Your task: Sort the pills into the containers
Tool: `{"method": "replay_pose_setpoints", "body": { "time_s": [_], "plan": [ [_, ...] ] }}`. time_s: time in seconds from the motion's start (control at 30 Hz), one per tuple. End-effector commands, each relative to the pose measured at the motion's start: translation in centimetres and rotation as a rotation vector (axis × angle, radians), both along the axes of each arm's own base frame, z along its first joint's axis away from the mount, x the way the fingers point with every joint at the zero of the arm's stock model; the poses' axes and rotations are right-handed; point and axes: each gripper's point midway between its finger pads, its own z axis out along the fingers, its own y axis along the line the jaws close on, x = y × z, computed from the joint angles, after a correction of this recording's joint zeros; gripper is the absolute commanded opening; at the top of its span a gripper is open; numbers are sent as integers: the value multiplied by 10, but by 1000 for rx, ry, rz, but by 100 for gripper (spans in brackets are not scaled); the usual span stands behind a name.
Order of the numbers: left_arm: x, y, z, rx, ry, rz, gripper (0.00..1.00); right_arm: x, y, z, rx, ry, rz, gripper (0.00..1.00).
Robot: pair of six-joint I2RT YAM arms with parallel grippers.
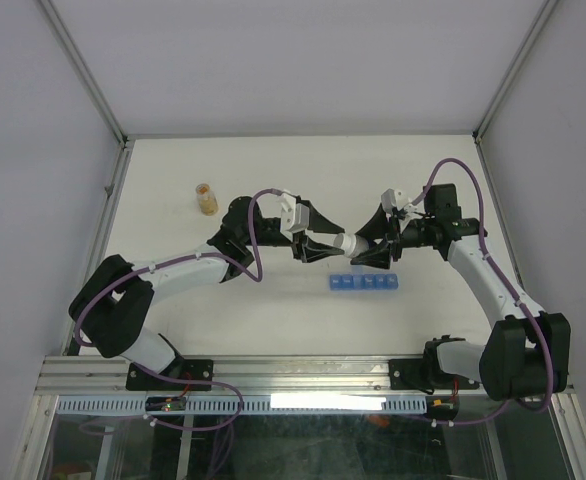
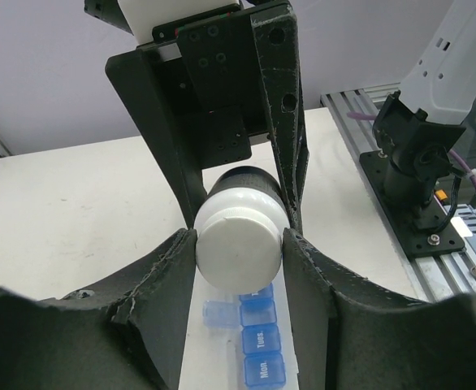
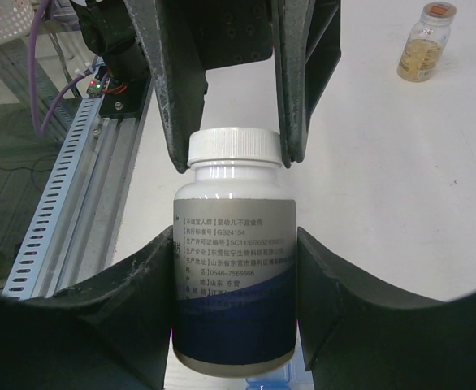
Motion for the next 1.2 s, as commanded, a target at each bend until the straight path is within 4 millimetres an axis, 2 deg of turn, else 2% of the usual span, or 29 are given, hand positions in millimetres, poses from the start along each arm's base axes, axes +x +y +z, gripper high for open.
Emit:
{"method": "replay_pose_setpoints", "body": {
  "time_s": [0.0, 0.13, 0.3, 0.5, 0.63, 0.8, 0.97, 1.17],
  "plan": [
    [-10, -3, 7, -16, -35, -53, 45, 4, 1, 21, 41, -64, 23, 0],
    [-10, -2, 7, -13, -34, -55, 45, 4, 1, 21, 41, -63, 23, 0],
    [-9, -3, 2, 5, -34, -55, 51, 3, 1, 21, 42, -63, 23, 0],
    [-9, -3, 1, 15, -31, -56, 49, 4, 1, 20, 41, -60, 23, 0],
    [-10, -3, 3, 12, -26, -57, 36, 4, 1, 21, 41, -64, 22, 0],
    [-12, -1, 10, -16, 0, -48, 1, 6, 1, 18, 29, -62, 13, 0],
    [-11, 1, 13, 4, 225, -4, 0, 13, -1, 15, -8, -70, -20, 0],
    [6, 5, 17, -22, 656, 163, 0, 20, -2, 13, -33, -55, -54, 0]
  ]
}}
